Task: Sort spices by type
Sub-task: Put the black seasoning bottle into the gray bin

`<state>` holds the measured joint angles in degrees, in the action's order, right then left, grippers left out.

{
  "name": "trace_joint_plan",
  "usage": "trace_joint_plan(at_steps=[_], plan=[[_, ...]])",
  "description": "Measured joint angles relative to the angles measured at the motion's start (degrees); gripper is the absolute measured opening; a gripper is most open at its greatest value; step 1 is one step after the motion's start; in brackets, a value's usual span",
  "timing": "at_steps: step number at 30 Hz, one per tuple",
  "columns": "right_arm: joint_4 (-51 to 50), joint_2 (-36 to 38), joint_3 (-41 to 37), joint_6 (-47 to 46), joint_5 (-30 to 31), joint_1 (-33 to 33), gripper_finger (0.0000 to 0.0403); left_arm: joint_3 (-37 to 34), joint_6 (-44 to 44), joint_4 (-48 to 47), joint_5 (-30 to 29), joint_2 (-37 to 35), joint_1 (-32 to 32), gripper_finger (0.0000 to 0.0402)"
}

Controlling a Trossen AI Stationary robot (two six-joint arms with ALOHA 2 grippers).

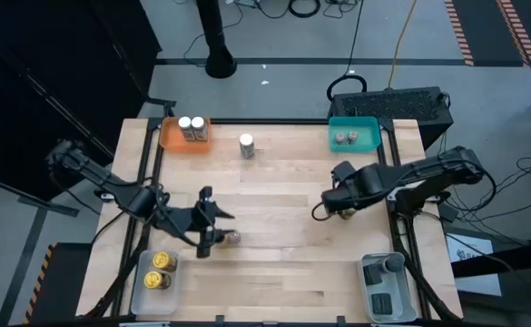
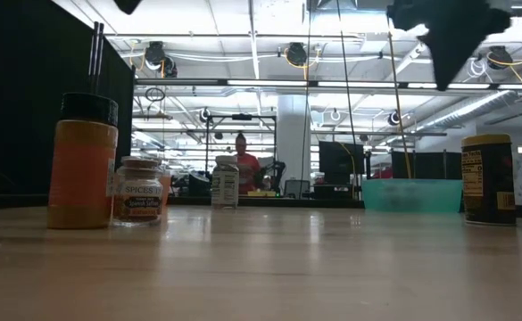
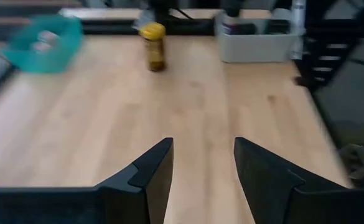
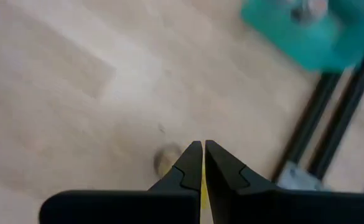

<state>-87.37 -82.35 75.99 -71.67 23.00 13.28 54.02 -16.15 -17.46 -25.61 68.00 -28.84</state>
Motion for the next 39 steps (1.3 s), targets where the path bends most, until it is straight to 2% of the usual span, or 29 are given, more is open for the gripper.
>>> trace_joint_plan(at_steps=[3,8,13,20,24,27,32,36,39], plan=[[7.10,0.11,-0.02,5.21,3.64,-0.57,0.0000,0.00,-5.80,-2.21,2.01,0.19,-1.70,0.0175],[25.60,0.09,-0.02,22.19,5.01,-0.57,0.0000,0.17,-14.62,-7.89,2.15,1.76,-1.45,0.0175],[36.43,2.05,-0.02,32.06,5.48,-0.28,0.0000,3.92,-13.93,-9.05,8.00,7.56,1.51,0.0175],[42.27,4.95,-0.02,37.41,11.20,2.90,0.0000,11.90,-8.99,-19.19,10.23,15.42,4.70,0.0175],[44.23,5.07,-0.02,38.55,15.84,6.03,0.0000,12.76,-6.96,-22.79,10.99,17.56,6.12,0.0175],[44.36,5.05,-0.02,38.27,18.86,7.81,0.0000,12.74,-6.88,-25.77,13.70,18.98,7.57,0.0176],[46.38,8.56,-0.09,42.30,16.88,8.78,0.0000,12.74,-5.94,-27.05,20.00,20.79,10.78,0.0184],[48.89,13.11,-0.06,47.97,14.22,7.88,0.0000,12.80,-5.50,-27.18,20.90,20.97,12.64,0.0189],[51.59,15.50,-0.85,51.89,14.22,7.36,0.0000,15.21,-5.64,-31.78,20.92,21.01,13.27,0.0190]])
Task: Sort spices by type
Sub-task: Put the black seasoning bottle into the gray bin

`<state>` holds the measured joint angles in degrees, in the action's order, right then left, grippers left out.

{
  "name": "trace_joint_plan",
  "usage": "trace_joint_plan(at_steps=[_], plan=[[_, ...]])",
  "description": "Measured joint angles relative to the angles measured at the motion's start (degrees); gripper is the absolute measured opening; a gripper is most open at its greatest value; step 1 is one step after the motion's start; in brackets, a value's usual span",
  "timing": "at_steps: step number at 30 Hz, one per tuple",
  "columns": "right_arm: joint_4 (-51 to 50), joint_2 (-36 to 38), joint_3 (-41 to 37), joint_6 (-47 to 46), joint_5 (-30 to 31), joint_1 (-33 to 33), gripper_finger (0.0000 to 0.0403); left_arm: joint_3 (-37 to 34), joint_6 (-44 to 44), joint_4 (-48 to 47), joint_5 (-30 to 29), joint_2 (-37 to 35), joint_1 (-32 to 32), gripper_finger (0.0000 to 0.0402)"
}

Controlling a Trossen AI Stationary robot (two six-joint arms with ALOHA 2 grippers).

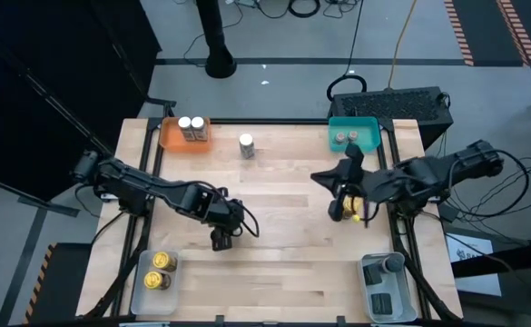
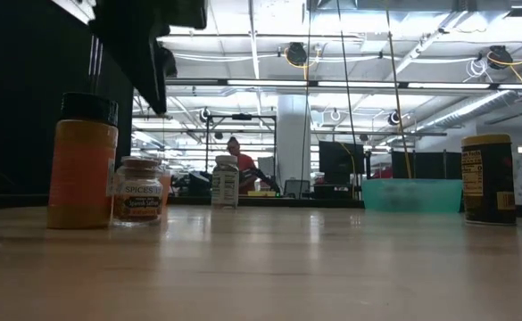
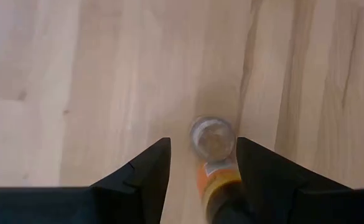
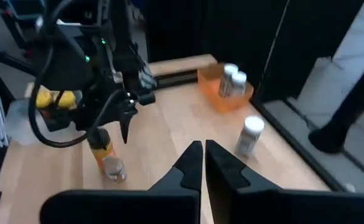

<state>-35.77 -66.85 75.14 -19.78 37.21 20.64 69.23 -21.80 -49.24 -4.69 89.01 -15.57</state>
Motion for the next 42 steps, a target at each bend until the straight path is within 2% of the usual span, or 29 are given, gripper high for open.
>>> trace_joint_plan(at_steps=[5,9,16,23,26,30,35,42], plan=[[5.29,4.56,-5.37,2.92,-1.71,-0.65,0.0000,6.43,-1.64,-11.64,0.23,-0.09,-0.95,0.0190],[12.38,9.40,-13.00,3.17,-4.67,-1.28,0.0000,8.20,-1.82,-17.21,1.33,-0.13,-2.87,0.0190],[21.68,16.00,-24.04,0.95,-5.61,-2.21,0.0000,8.11,-4.40,-20.21,2.44,-0.09,-4.74,0.0190],[22.32,15.23,-25.45,-1.48,-5.73,-2.18,0.0000,8.09,-4.89,-20.25,3.17,-0.09,-4.99,0.0195],[22.30,14.69,-25.45,-1.62,-5.77,-2.18,0.0000,8.09,-4.88,-20.25,3.01,-0.09,-4.96,0.0217],[22.32,14.55,-25.45,-2.05,-6.02,-2.18,0.0000,7.80,-5.00,-19.59,2.37,-0.09,-5.22,0.0265],[22.26,14.45,-25.45,-2.03,-6.05,-2.18,0.0000,4.51,-4.26,-15.43,2.32,-0.02,-5.36,0.0319],[22.23,14.33,-25.45,-2.02,-6.03,-2.18,0.0000,1.69,-3.31,-10.79,3.13,-0.10,-5.36,0.0338]])
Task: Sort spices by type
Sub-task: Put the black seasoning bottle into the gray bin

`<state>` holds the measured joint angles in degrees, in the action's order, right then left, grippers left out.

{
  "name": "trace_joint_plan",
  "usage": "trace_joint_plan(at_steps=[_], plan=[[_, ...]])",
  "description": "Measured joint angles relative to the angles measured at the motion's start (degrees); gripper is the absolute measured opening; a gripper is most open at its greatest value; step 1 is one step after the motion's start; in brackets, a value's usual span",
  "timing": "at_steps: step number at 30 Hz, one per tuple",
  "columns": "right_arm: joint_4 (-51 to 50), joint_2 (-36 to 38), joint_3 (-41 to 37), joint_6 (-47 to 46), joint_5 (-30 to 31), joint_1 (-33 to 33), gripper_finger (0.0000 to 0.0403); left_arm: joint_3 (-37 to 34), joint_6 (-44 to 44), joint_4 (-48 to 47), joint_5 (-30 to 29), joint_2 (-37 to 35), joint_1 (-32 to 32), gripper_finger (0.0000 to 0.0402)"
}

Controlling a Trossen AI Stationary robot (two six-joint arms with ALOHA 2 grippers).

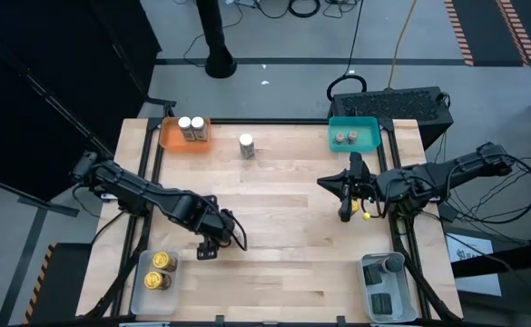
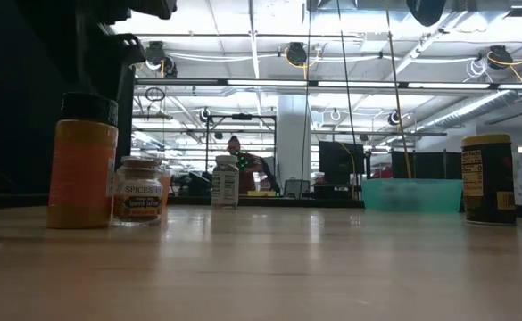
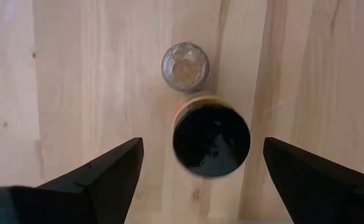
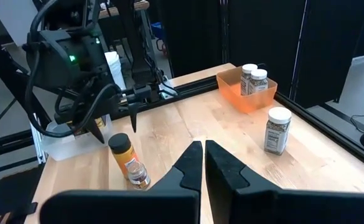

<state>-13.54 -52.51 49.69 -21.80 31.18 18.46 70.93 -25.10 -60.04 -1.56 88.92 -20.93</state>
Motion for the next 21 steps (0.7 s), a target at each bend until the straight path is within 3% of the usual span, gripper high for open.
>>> trace_joint_plan(at_steps=[12,21], plan=[[-0.02,-0.02,0.00,-0.02,0.00,0.00,0.0000,-5.39,-0.02,6.05,0.45,0.01,0.00,0.0332],[0.00,-0.02,0.00,-0.04,0.02,0.00,0.0000,-5.39,0.09,6.85,0.01,0.01,-0.32,0.0251]])
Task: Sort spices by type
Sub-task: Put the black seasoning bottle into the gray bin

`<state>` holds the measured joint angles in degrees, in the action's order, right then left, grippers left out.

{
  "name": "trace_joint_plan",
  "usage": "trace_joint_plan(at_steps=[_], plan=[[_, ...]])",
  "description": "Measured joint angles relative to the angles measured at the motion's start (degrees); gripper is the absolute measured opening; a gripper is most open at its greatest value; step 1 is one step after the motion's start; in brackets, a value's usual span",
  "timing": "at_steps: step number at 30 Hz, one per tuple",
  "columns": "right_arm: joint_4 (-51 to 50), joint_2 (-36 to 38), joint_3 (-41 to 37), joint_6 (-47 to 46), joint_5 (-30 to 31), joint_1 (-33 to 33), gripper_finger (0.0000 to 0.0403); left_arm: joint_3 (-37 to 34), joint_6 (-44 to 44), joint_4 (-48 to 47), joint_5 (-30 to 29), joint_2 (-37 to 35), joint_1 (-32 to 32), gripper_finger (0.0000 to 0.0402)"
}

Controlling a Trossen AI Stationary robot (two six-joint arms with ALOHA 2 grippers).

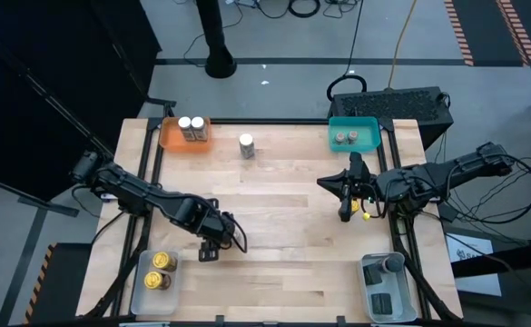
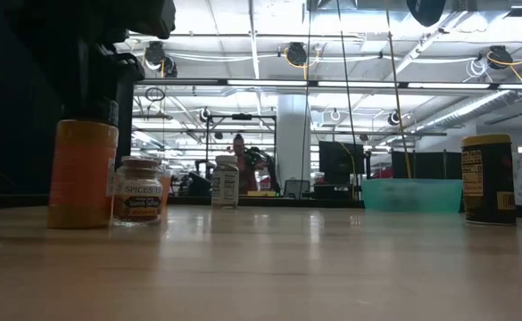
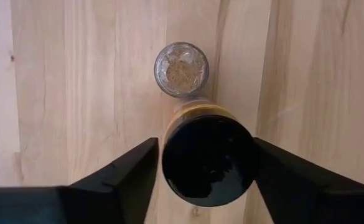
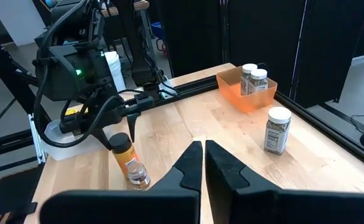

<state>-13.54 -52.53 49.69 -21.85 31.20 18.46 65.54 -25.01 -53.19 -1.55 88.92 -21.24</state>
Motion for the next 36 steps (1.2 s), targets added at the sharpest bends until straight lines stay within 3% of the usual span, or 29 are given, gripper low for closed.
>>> trace_joint_plan(at_steps=[4,11,19,22,26,30,36], plan=[[0.00,0.00,0.00,0.00,-0.01,0.00,0.0000,0.02,0.32,0.02,0.01,0.00,-0.35,0.0212],[0.04,0.00,0.00,-0.02,0.00,0.00,0.0000,0.53,0.34,-0.76,0.21,0.01,-1.37,0.0210],[0.15,-1.56,3.91,5.31,-4.53,1.72,0.0000,10.96,3.72,-8.60,-3.74,0.04,-2.96,0.0210],[-0.66,-4.90,6.77,9.18,-4.47,4.98,0.0000,14.73,6.96,-5.69,-8.52,0.02,-3.25,0.0210],[-7.58,-11.43,12.41,7.93,-3.55,8.88,0.0000,15.89,14.85,6.12,-14.87,0.00,-3.25,0.0210],[-16.45,-17.90,16.98,1.32,1.18,11.72,0.0000,15.89,19.59,8.44,-15.48,0.00,-3.17,0.0210],[-15.87,-22.80,18.25,-5.03,1.53,16.24,0.0000,15.86,21.21,10.80,-18.70,0.00,-3.11,0.0210]])
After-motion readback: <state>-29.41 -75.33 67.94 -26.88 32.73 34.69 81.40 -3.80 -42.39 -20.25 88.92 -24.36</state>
